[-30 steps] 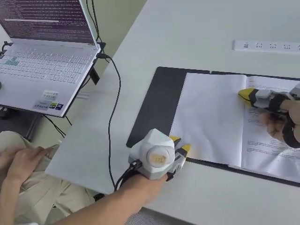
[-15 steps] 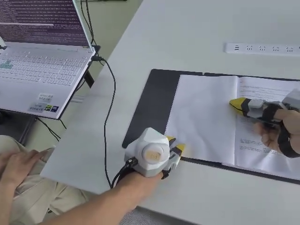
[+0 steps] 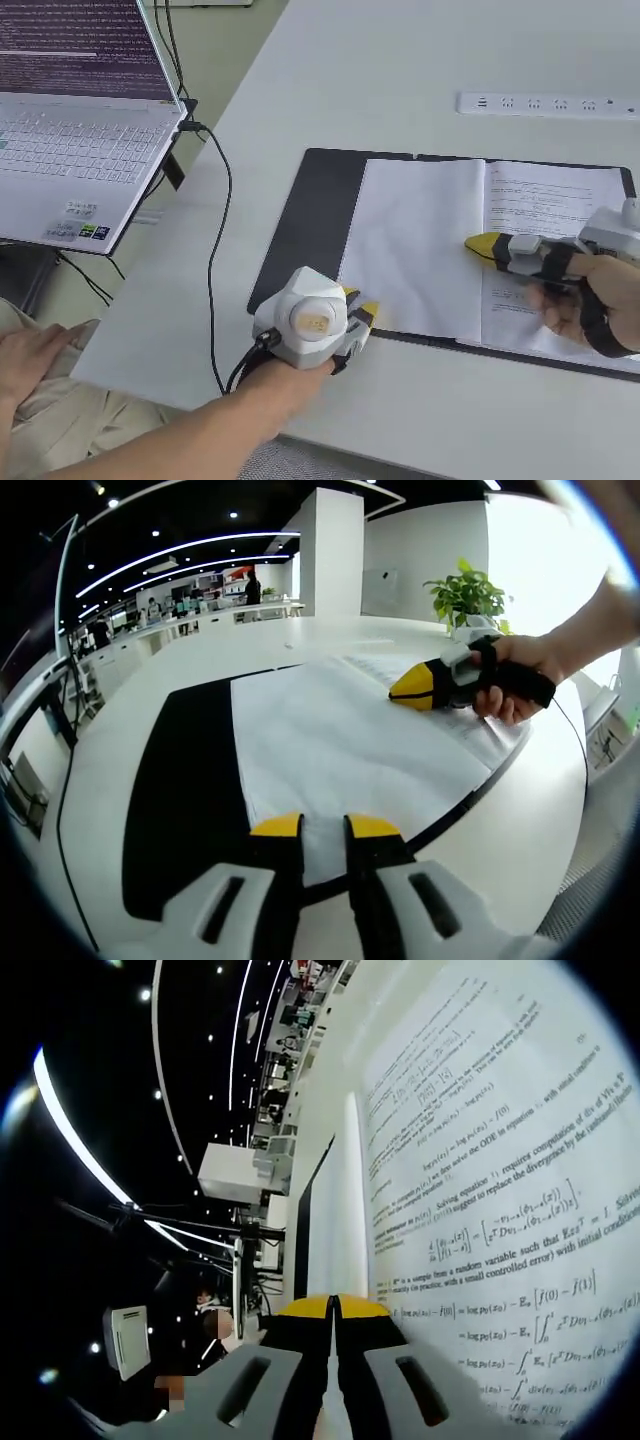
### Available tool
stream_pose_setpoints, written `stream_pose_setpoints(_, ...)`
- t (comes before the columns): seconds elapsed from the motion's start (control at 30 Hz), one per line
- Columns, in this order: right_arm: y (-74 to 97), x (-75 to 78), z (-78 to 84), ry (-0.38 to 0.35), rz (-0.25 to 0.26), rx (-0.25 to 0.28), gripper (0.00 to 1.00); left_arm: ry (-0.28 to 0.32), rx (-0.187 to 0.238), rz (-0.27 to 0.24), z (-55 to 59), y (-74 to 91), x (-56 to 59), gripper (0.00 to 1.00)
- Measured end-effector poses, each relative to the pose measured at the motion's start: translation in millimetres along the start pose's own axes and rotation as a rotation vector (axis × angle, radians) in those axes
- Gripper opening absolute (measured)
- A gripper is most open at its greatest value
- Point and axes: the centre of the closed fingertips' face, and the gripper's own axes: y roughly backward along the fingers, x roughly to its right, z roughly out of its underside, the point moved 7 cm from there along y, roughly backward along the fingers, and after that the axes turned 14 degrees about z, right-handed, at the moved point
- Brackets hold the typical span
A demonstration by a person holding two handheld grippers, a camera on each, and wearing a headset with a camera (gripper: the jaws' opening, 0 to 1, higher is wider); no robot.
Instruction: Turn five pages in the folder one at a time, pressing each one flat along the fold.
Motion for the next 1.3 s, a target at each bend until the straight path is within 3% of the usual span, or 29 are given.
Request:
stream_pose_setpoints(0.3,11.4,3.0,29.4,0.023,0.003,-0.097,0.0,0.0,0.003,0.0,0.0,0.6,0.4,0.14)
stream_pose_setpoints(0.7,26.2,5.0,65.3,0.036,-0.003,-0.188,0.0,-0.001,0.004,0.0,-0.1,0.9,-0.4,0.14)
stream_pose_setpoints(1.1,36.2,9.8,87.5,0.032,-0.016,-0.22,0.0,-0.002,0.001,-0.001,0.2,0.1,-1.6,0.14)
stream_pose_setpoints(1.3,45.5,7.2,109.4,0.036,-0.029,-0.253,0.0,-0.003,0.0,0.0,0.3,0.0,-2.1,0.14)
